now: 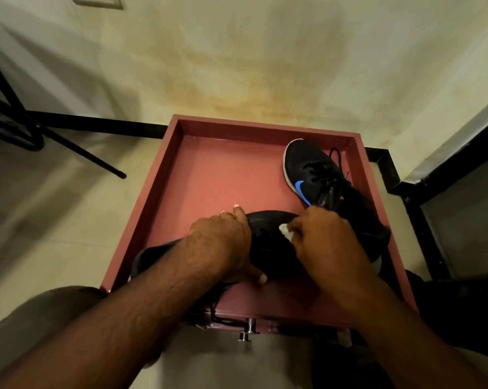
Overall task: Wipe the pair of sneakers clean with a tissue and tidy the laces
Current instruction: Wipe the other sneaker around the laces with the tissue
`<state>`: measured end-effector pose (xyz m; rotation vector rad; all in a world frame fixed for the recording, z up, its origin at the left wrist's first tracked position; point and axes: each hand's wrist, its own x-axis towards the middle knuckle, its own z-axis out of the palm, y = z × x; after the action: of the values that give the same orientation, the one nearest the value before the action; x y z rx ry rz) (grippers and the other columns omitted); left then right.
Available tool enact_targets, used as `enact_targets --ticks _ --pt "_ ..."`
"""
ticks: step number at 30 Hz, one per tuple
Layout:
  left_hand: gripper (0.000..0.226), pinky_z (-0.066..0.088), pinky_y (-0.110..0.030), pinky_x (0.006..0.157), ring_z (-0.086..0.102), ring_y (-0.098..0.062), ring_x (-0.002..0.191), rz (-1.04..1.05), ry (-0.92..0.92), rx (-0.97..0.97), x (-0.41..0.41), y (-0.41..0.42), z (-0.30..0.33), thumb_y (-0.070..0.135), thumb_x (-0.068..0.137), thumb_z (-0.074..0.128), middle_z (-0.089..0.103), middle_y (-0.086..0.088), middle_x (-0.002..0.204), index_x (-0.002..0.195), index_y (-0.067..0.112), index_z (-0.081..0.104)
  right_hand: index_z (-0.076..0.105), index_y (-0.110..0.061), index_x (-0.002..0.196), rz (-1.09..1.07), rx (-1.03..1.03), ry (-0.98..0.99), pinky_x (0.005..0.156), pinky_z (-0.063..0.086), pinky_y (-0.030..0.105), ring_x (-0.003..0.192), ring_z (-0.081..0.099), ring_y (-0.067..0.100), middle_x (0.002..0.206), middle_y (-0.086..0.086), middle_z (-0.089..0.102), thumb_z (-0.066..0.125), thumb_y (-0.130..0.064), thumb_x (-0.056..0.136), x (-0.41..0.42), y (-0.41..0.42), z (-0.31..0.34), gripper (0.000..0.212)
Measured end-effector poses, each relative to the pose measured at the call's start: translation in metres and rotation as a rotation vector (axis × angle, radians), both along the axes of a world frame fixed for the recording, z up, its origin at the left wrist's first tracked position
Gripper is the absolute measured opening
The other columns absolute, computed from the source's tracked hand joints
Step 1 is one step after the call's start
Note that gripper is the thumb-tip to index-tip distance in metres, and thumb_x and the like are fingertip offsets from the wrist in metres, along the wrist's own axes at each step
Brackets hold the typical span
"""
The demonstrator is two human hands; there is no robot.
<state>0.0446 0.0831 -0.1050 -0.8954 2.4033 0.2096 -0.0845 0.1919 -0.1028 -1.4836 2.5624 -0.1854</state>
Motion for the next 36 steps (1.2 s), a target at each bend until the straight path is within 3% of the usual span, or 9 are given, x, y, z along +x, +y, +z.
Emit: enact_targets --ticks 7,10,13,17,21,24,27,31,36 --pt "0.142 0.048 -0.048 0.105 0.05 -0.031 0.137 -0.013 0.013 -0.008 0.0 -0.001 -0.002 0.083 0.071 0.066 0.036 -0.015 0.16 0.161 0.001 -0.007 0.083 -0.03 0.088 -0.025 -0.132 -0.351 0.073 0.062 0.03 0.074 0.072 0.006 0.082 -0.007 0.077 0.074 -0.045 0.09 -0.002 0.016 0.004 0.018" --pt "0.141 0.048 -0.047 0.103 0.05 -0.031 0.136 -0.01 0.012 -0.014 0.0 -0.002 -0.002 0.082 0.073 0.066 0.037 -0.014 0.159 0.161 0.001 -0.007 0.081 -0.017 0.091 -0.023 -0.371 -0.06 0.071 0.059 0.031 0.075 0.069 0.015 0.086 0.001 0.072 0.072 -0.033 0.097 -0.012 0.013 -0.004 0.019" --pt "0.139 0.048 -0.047 0.101 0.051 -0.03 0.135 -0.015 0.01 -0.023 0.0 0.0 -0.002 0.082 0.073 0.066 0.039 -0.013 0.158 0.161 0.001 -0.006 0.076 -0.011 0.102 0.057 -0.111 0.227 0.08 0.058 0.033 0.091 0.068 0.023 0.1 0.008 0.067 0.057 -0.015 0.104 -0.004 0.004 -0.012 0.02" --pt "0.14 0.048 -0.047 0.104 0.051 -0.031 0.134 -0.006 0.011 -0.008 0.001 0.001 -0.001 0.081 0.073 0.067 0.039 -0.014 0.157 0.161 0.001 -0.006 0.075 -0.02 0.113 0.107 0.107 -0.002 0.092 0.057 0.033 0.107 0.067 0.022 0.119 0.003 0.066 0.056 -0.021 0.1 0.014 -0.001 -0.007 0.023" --pt "0.139 0.046 -0.048 0.106 0.048 -0.031 0.137 -0.009 0.024 -0.007 0.001 0.001 -0.001 0.081 0.073 0.067 0.035 -0.015 0.159 0.16 0.001 -0.007 0.083 -0.031 0.09 0.01 -0.077 -0.335 0.073 0.06 0.024 0.076 0.071 0.005 0.084 -0.009 0.076 0.074 -0.041 0.091 0.0 0.019 0.007 0.014" --pt "0.139 0.048 -0.047 0.103 0.05 -0.031 0.135 -0.001 0.022 -0.006 0.002 0.001 0.0 0.081 0.074 0.067 0.038 -0.014 0.157 0.16 0.001 -0.006 0.08 -0.02 0.083 -0.028 -0.356 -0.119 0.063 0.055 0.024 0.068 0.065 0.01 0.08 -0.004 0.068 0.076 -0.033 0.093 -0.012 0.02 -0.003 0.016" --pt "0.138 0.048 -0.047 0.103 0.051 -0.03 0.134 0.009 0.024 -0.008 0.001 0.003 0.002 0.081 0.073 0.067 0.038 -0.014 0.158 0.161 0.002 -0.005 0.078 -0.022 0.087 0.078 -0.143 0.165 0.064 0.044 0.022 0.076 0.067 0.016 0.086 0.0 0.065 0.073 -0.019 0.093 -0.005 0.007 -0.011 0.008" --pt "0.139 0.047 -0.047 0.104 0.05 -0.031 0.135 0.013 0.017 0.001 0.002 0.004 0.005 0.08 0.073 0.068 0.037 -0.015 0.158 0.161 0.002 -0.006 0.081 -0.026 0.1 0.105 0.086 -0.202 0.081 0.058 0.025 0.089 0.072 0.01 0.094 -0.006 0.076 0.063 -0.033 0.098 0.001 0.011 0.0 0.019" --pt "0.137 0.047 -0.047 0.102 0.051 -0.032 0.134 0.014 0.027 0.001 0.001 0.002 0.005 0.08 0.075 0.067 0.039 -0.014 0.156 0.161 0.002 -0.006 0.082 -0.026 0.083 -0.012 -0.341 -0.332 0.067 0.059 0.027 0.071 0.069 0.007 0.079 -0.008 0.071 0.079 -0.037 0.087 -0.007 0.023 -0.001 0.012"
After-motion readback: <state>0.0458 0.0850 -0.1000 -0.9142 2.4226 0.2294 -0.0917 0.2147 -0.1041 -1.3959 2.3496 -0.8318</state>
